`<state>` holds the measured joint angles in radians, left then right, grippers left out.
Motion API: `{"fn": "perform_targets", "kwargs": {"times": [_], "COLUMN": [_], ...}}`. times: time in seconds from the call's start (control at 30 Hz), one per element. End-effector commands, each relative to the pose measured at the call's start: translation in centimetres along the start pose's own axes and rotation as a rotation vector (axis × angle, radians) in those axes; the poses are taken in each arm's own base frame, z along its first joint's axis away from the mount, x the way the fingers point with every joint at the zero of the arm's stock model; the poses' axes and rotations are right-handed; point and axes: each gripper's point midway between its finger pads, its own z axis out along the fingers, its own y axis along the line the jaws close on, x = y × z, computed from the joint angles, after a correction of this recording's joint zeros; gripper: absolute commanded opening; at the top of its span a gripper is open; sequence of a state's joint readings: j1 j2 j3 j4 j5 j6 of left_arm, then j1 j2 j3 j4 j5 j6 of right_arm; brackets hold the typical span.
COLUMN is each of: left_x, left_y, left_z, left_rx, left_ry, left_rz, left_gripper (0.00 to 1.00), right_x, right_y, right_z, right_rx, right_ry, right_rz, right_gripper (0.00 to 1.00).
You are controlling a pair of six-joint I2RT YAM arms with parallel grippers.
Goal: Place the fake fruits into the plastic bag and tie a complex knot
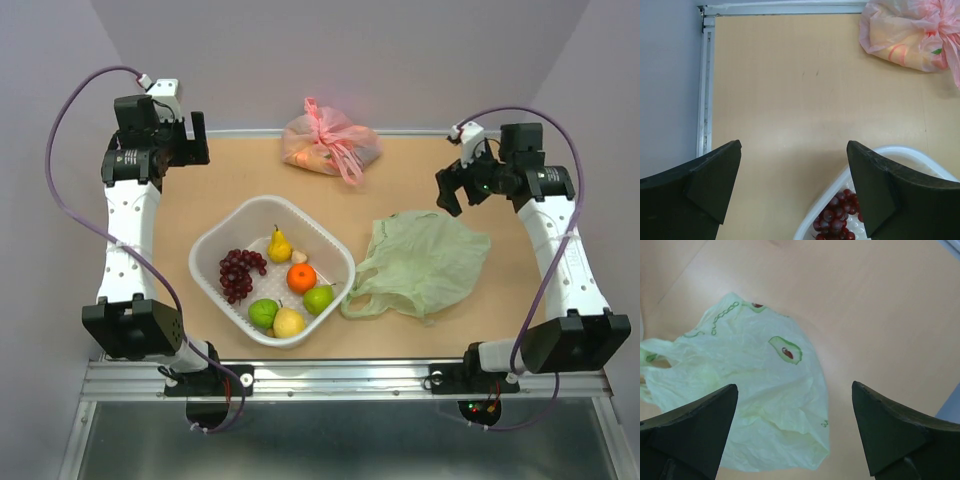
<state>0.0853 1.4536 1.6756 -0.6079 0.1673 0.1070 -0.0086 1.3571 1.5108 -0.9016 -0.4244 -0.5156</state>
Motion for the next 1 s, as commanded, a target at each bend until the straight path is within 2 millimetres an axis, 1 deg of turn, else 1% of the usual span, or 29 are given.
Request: {"fn": "perform_targets", "kwargs": {"times": [0.0,0.03,0.07,0.1,0.13,0.17,0.2,0.23,0.27,0.3,0.37,0.4,0.43,0.47,0.57,0.6,0.63,0.67,0.7,0.73,0.83,0.87,0.9,0.93,0.97], "left_x": [-1.3,-1.5,-1.7,-1.6,-1.9,-2.0,-2.1,-1.9,-1.8,-1.7,-1.3,-1.2,-1.2,-1.1,-1.2,-1.2,-1.1,-1.1,-0.9,-0.7,-0.2,0.0,0.1,0.2,0.1], "left_y": [-0.2,-0.4,-0.9,-1.1,-1.3,-1.7,-1.9,-2.0,-2.1,-2.1,-2.2,-2.3,-2.4,-2.6,-2.9,-2.9,-3.0,-3.0,-3.1,-3.0,-3.1,-3.1,-3.1,-3.1,-3.1], "left_z": [-0.6,-0.7,-1.1,-1.2,-1.2,-1.5,-1.8,-1.9,-1.9,-2.0,-2.1,-2.2,-2.4,-2.5,-3.0,-3.2,-3.3,-3.4,-3.4,-3.4,-3.6,-3.6,-3.7,-3.6,-3.7], "left_rx": [0.006,0.020,0.048,0.057,0.070,0.091,0.101,0.107,0.112,0.112,0.118,0.121,0.125,0.133,0.149,0.151,0.154,0.152,0.155,0.154,0.156,0.156,0.156,0.156,0.156], "left_ry": [-0.009,-0.014,-0.027,-0.032,-0.051,-0.060,-0.068,-0.066,-0.063,-0.060,-0.048,-0.045,-0.047,-0.047,-0.059,-0.062,-0.062,-0.061,-0.060,-0.055,-0.049,-0.047,-0.046,-0.046,-0.049], "left_rz": [-0.004,0.005,0.017,0.021,0.028,0.031,0.040,0.041,0.039,0.039,0.035,0.036,0.035,0.035,0.042,0.044,0.045,0.045,0.046,0.045,0.042,0.040,0.040,0.038,0.040], "left_gripper": [0.99,0.99,0.99,0.99,0.99,0.99,0.99,0.99,0.99,0.99,0.99,0.99,0.99,0.99,0.99,0.99,0.99,0.99,0.99,0.99,0.99,0.99,0.99,0.99,0.99], "right_x": [1.8,2.3,3.4,4.0,4.7,5.0,5.3,6.2,6.6,7.0,8.4,8.7,8.7,9.9,11.0,12.1,12.5,12.3,13.4,12.9,13.3,13.3,13.3,13.6,13.2], "right_y": [5.3,6.3,8.2,9.0,10.0,10.9,12.5,13.6,14.2,15.7,16.8,17.6,17.9,18.2,18.8,19.4,19.7,19.9,20.0,20.0,19.5,18.9,18.7,18.7,18.0], "right_z": [-0.1,0.0,0.2,0.3,0.3,0.3,0.4,0.7,0.9,1.1,2.1,2.3,2.8,3.3,4.3,4.6,4.8,5.3,5.6,6.4,8.2,8.6,9.0,9.3,9.6], "right_rx": [-0.121,-0.136,-0.168,-0.190,-0.221,-0.241,-0.281,-0.318,-0.328,-0.362,-0.385,-0.404,-0.406,-0.419,-0.415,-0.426,-0.425,-0.404,-0.399,-0.373,-0.298,-0.258,-0.240,-0.232,-0.187], "right_ry": [0.094,0.113,0.142,0.156,0.175,0.185,0.192,0.217,0.232,0.244,0.278,0.283,0.277,0.308,0.326,0.349,0.353,0.335,0.353,0.323,0.310,0.315,0.313,0.320,0.312], "right_rz": [-0.225,-0.262,-0.312,-0.332,-0.356,-0.372,-0.399,-0.406,-0.418,-0.448,-0.455,-0.470,-0.474,-0.474,-0.497,-0.507,-0.509,-0.527,-0.530,-0.527,-0.533,-0.535,-0.535,-0.521,-0.525], "right_gripper": [1.00,1.00,1.00,1.00,1.00,1.00,1.00,1.00,1.00,1.00,1.00,1.00,1.00,1.00,1.00,1.00,1.00,1.00,1.00,1.00,1.00,1.00,1.00,0.95,0.90]}}
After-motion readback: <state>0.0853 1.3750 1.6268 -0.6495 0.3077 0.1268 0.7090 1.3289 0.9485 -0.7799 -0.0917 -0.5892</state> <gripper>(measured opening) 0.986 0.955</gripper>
